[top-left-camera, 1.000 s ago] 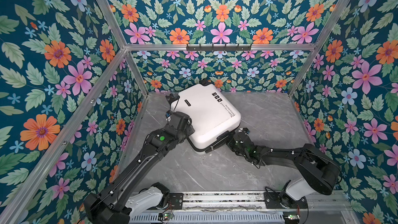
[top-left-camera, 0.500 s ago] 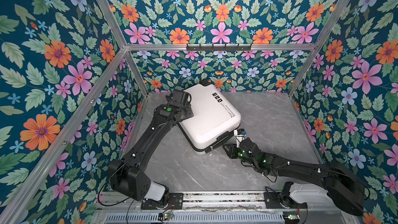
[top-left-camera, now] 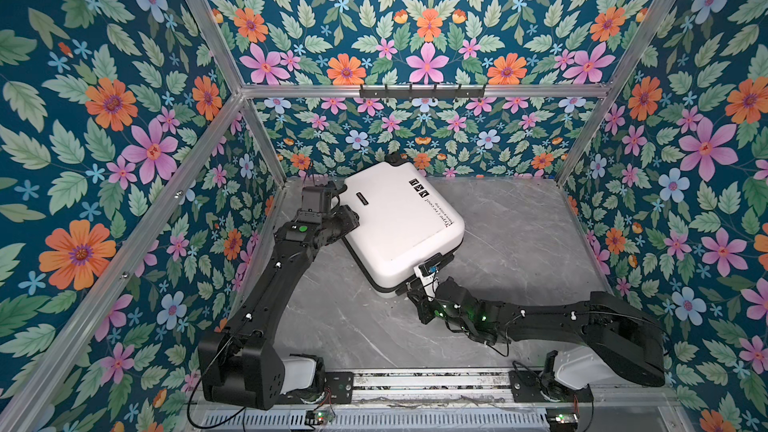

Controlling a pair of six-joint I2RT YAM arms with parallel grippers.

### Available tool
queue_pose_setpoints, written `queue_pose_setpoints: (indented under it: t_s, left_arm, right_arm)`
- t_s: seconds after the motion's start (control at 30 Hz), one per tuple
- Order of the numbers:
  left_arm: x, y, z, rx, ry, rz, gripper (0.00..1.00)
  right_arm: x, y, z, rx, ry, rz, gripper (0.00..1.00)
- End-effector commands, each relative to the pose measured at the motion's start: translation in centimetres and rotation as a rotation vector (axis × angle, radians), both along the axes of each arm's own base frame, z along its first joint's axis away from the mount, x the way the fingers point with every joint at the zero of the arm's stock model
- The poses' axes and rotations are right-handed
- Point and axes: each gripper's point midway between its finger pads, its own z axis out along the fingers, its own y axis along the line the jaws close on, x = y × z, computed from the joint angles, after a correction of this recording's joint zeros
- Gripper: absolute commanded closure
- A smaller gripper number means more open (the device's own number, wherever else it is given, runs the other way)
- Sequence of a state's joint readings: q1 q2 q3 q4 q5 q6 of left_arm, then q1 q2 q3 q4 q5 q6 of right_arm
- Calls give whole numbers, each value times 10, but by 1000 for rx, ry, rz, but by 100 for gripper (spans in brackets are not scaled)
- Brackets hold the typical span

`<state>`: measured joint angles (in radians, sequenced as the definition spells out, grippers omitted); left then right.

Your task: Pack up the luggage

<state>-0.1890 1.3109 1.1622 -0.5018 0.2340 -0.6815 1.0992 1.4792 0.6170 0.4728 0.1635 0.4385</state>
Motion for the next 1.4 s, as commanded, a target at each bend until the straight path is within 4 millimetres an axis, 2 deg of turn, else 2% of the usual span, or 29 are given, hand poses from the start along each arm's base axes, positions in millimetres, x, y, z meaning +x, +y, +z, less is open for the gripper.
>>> queue_pose_setpoints:
  t_s: [0.0,0.27,0.6,0.7,0.83,1.03,1.17,1.37]
  left_arm:
    - [-11,7,-14,2,69,19,43]
    - [-14,10,-16,-1,83,18,43]
    - [-12,9,-10,16,92,1,44]
    - [-13,10,-10,19,97,-2,44]
    - [-14,9,-9,20,101,-4,44]
    - [-16,10,-7,27,106,-8,44]
    - [-16,11,-6,31,106,-7,44]
    - [-15,11,-4,29,101,-6,45]
  right_arm:
    - [10,2,10,14,-69,-29,87]
    - [16,2,0,6,-95,-51,86]
    - [20,3,-3,17,-135,-57,74]
    - [23,5,-4,24,-145,-64,73]
    - [26,7,-6,24,-157,-74,76]
    - [33,6,-5,24,-180,-106,92]
    - [33,5,-3,39,-180,-116,93]
    - [34,3,-5,40,-173,-131,89]
